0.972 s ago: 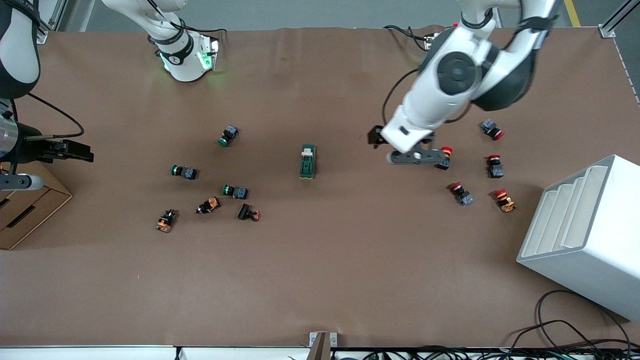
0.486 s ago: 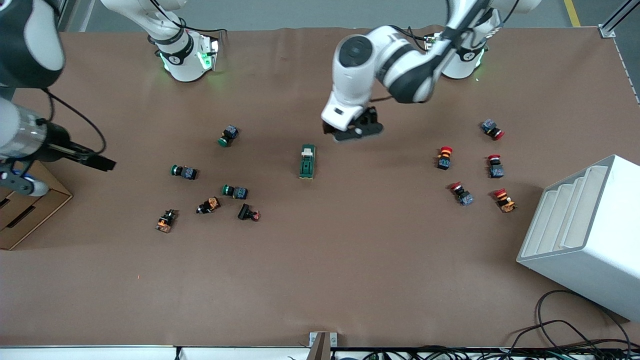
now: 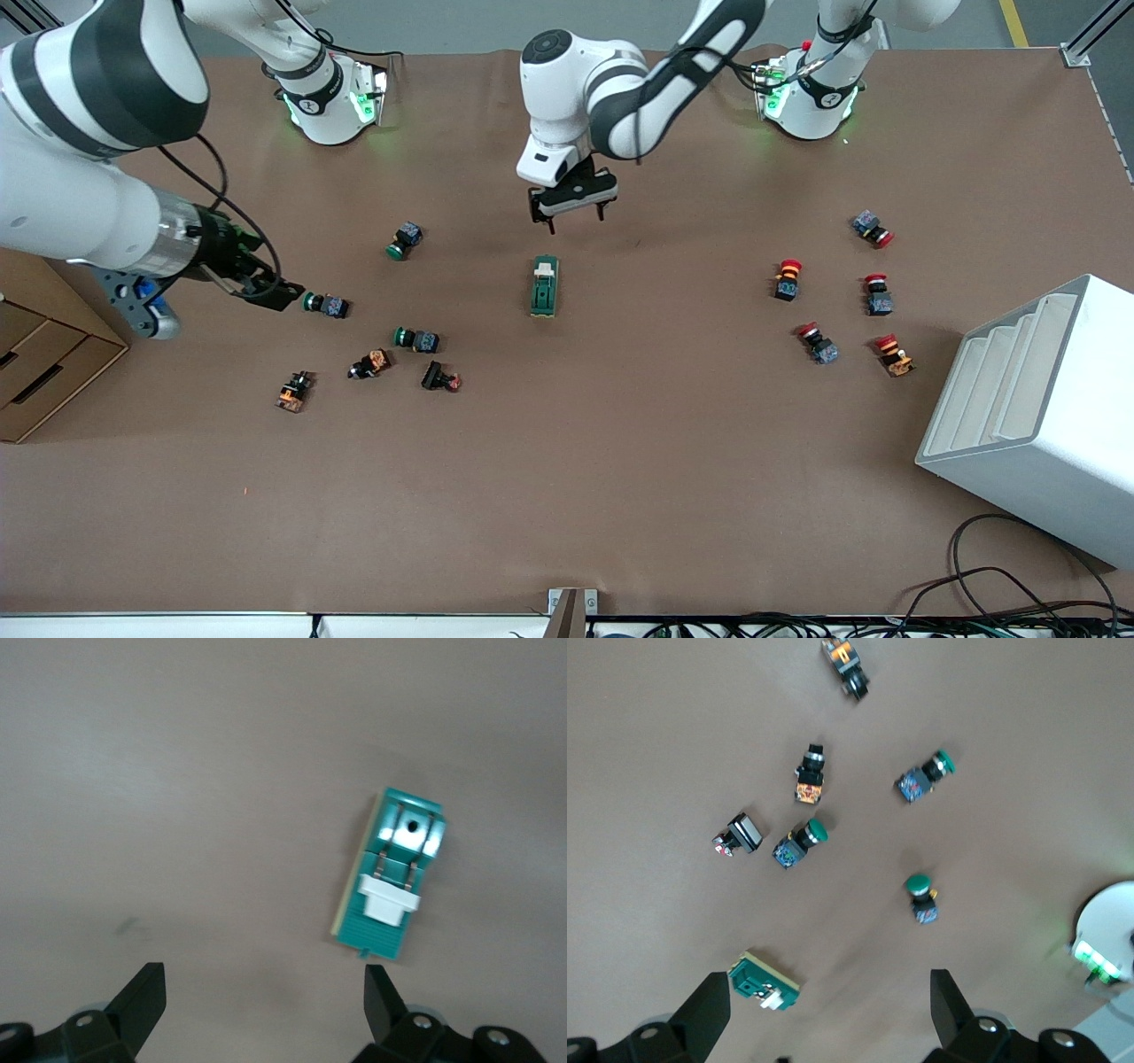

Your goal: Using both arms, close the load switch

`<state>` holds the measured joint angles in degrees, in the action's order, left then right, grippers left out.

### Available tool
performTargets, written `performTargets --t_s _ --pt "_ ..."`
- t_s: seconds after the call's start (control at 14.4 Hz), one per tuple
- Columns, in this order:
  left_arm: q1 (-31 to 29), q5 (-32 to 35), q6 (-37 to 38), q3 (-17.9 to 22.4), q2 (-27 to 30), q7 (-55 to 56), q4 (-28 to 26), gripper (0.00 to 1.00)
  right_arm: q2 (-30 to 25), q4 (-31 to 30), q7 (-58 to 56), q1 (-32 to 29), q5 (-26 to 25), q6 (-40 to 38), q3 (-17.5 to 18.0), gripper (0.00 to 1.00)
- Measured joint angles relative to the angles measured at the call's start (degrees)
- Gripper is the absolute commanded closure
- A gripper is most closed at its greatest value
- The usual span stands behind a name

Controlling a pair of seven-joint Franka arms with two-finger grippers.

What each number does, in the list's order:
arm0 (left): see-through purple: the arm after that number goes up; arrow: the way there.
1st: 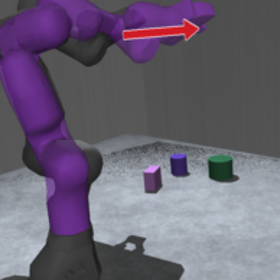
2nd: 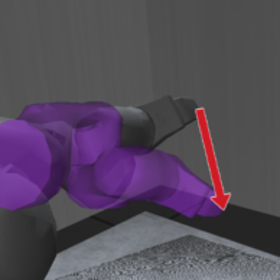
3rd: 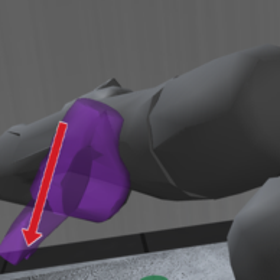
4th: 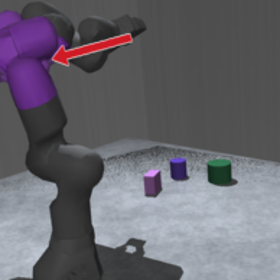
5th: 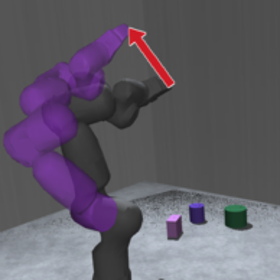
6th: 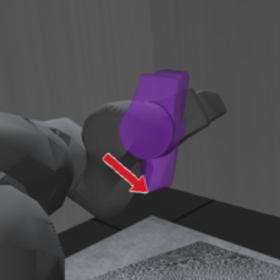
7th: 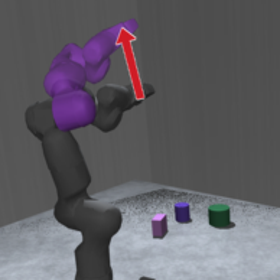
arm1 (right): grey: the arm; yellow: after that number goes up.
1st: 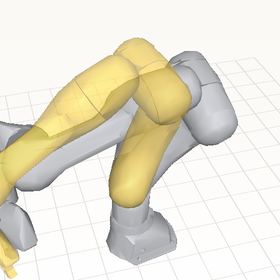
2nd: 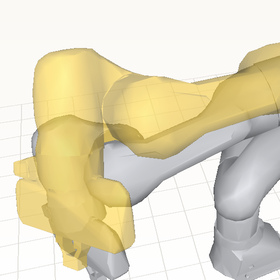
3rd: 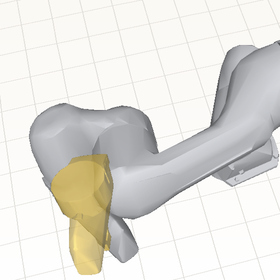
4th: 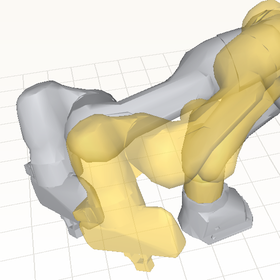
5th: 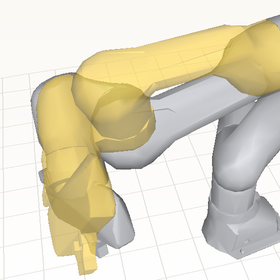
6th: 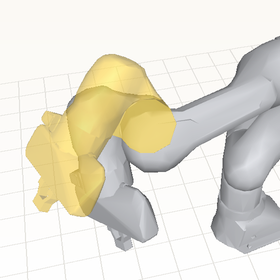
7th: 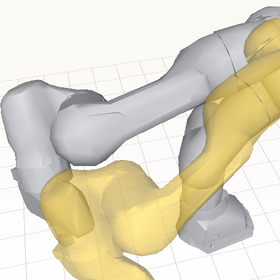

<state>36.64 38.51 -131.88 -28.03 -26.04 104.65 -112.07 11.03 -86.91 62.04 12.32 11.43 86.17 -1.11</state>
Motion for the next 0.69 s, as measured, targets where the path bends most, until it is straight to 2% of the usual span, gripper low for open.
performTargets --t_s 0.35,0.49,0.69 --pt "6.16 26.39 -0.82 0.03 -7.76 24.29 -0.19 0.02 0.18 -3.63 17.33 5.58 0.59 5.35 0.03 0.0" --pt "6.94 36.1 -0.23 0.09 -10.02 31.02 -0.23 0.02 0.36 -7.13 26.41 9.12 0.64 11.31 0.08 0.0" --pt "7.35 48.87 4.72 0.15 -12.95 36.38 -0.28 0.02 0.76 -13.74 40.28 15.39 0.65 23.59 0.15 0.0"
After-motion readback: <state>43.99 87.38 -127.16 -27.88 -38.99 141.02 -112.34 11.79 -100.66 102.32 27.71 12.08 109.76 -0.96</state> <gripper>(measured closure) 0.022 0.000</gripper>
